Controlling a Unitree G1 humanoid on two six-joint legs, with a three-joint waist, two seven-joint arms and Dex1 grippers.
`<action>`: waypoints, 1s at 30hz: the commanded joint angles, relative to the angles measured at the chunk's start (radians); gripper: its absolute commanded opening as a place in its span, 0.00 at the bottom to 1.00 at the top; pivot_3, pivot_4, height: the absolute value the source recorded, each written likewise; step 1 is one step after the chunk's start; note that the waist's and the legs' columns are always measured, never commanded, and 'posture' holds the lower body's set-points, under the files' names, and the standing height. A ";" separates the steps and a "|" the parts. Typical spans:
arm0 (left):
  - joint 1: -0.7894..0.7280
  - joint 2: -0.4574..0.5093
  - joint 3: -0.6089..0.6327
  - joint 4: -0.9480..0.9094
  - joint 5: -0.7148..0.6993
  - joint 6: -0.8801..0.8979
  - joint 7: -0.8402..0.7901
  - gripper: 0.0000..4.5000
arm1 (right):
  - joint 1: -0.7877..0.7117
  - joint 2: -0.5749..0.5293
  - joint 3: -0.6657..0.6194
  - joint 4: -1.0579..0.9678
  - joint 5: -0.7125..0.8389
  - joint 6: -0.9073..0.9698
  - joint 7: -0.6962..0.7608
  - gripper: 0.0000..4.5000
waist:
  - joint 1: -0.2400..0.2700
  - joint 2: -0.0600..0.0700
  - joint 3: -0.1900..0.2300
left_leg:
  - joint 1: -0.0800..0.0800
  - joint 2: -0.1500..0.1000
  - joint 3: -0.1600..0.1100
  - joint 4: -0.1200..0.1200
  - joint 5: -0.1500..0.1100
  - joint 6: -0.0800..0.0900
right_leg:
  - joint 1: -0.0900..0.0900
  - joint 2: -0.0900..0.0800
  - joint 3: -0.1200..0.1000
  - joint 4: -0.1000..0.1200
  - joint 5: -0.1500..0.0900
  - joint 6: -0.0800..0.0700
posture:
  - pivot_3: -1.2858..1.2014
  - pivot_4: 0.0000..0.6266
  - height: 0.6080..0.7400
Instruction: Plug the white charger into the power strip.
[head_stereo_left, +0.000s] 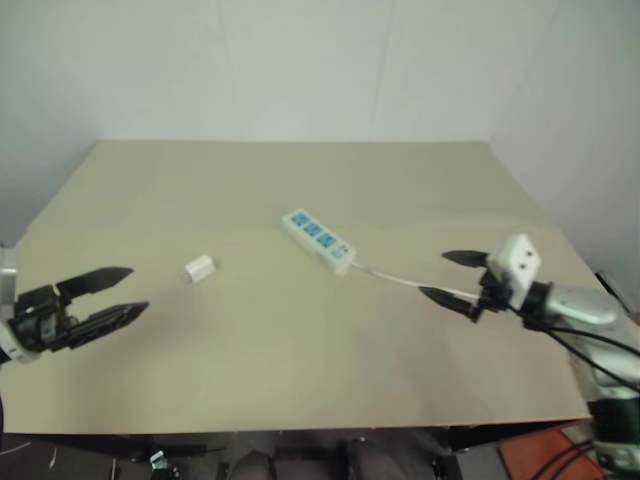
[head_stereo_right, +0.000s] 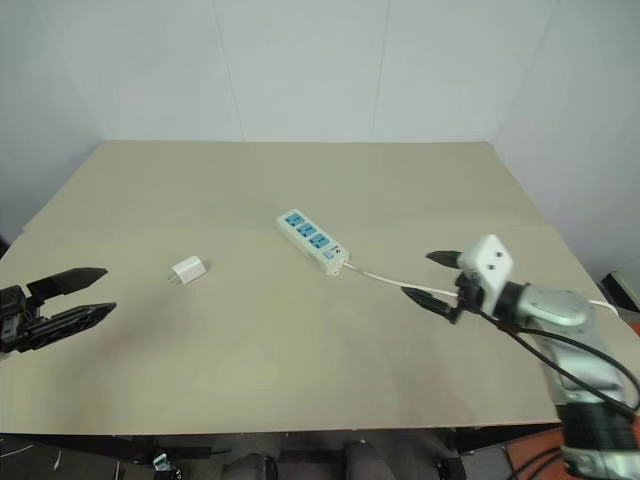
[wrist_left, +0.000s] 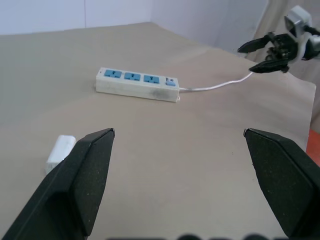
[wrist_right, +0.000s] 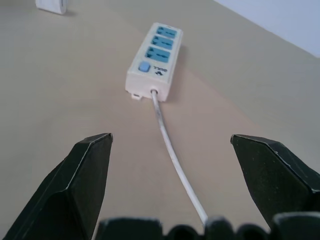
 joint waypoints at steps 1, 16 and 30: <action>-0.044 0.011 -0.031 -0.006 0.010 -0.029 0.014 1.00 | -0.122 0.103 0.084 0.153 -0.072 -0.078 -0.043 0.99 | -0.004 0.000 0.000 | 0.000 0.000 0.000 0.000 0.000 0.000 | 0.000 0.000 0.000 0.000 0.000 0.000 | 0.52 0.24 1.00; -0.046 -0.007 -0.055 -0.027 0.008 -0.048 0.020 1.00 | -0.390 0.450 0.118 0.723 -0.202 -0.396 -0.301 0.99 | -0.006 0.000 0.000 | -0.005 0.000 -0.002 0.000 0.000 0.000 | -0.003 0.000 -0.001 0.000 0.005 -0.008 | 0.52 0.24 1.00; -0.057 -0.002 -0.065 -0.033 0.002 -0.039 0.021 1.00 | -0.458 0.539 0.077 0.912 -0.207 -0.453 -0.374 0.99 | -0.012 0.000 0.000 | -0.004 0.000 -0.002 0.000 0.000 0.000 | -0.003 0.001 -0.001 0.001 0.005 -0.008 | 0.52 0.24 1.00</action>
